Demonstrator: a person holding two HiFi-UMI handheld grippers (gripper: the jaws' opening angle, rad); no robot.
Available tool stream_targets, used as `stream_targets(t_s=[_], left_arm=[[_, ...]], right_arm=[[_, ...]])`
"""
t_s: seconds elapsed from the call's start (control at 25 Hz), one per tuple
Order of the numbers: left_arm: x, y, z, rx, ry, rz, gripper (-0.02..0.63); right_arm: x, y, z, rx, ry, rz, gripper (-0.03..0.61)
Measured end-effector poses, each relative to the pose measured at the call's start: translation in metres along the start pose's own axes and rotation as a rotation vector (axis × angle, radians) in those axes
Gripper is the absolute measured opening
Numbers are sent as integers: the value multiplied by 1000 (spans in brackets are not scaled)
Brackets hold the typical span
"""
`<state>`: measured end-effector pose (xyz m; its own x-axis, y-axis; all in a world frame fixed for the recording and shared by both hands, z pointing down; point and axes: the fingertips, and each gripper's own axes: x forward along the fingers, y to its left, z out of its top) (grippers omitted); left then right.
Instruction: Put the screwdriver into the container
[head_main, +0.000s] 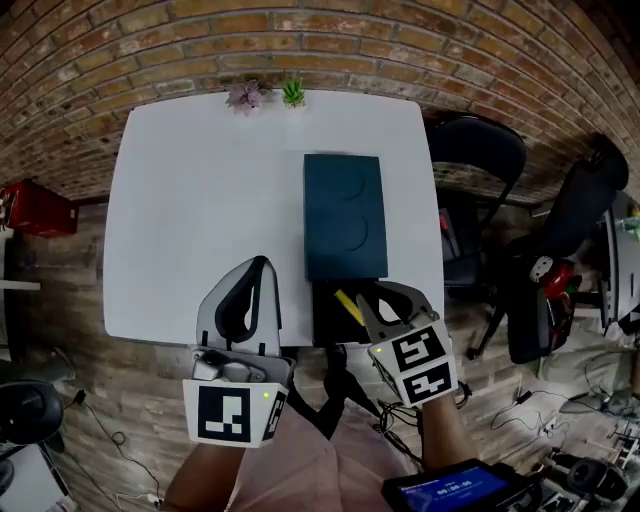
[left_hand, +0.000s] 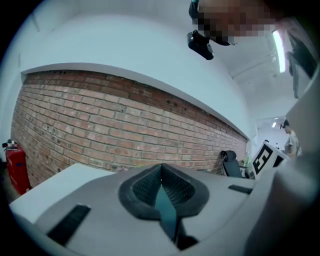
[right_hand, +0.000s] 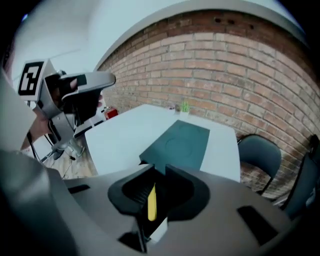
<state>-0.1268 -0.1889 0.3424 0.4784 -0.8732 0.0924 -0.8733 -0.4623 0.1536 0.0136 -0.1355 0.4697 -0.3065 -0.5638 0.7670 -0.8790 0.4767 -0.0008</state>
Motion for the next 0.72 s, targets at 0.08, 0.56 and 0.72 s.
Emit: stream_targets(t_s=[0.08,0.56,0.72], left_arm=[[-6,-17,23,18,-38,-1,5],[-19,-96,139,135,-268,1,5],[-23,-119,152,154,-306,-4,5]], right_arm=[[-27,-8,27,17,-128,-22,48],[-185,-46,143,-14,-761,-150,2],[-209,-48,147,-47,-818,-174,2]])
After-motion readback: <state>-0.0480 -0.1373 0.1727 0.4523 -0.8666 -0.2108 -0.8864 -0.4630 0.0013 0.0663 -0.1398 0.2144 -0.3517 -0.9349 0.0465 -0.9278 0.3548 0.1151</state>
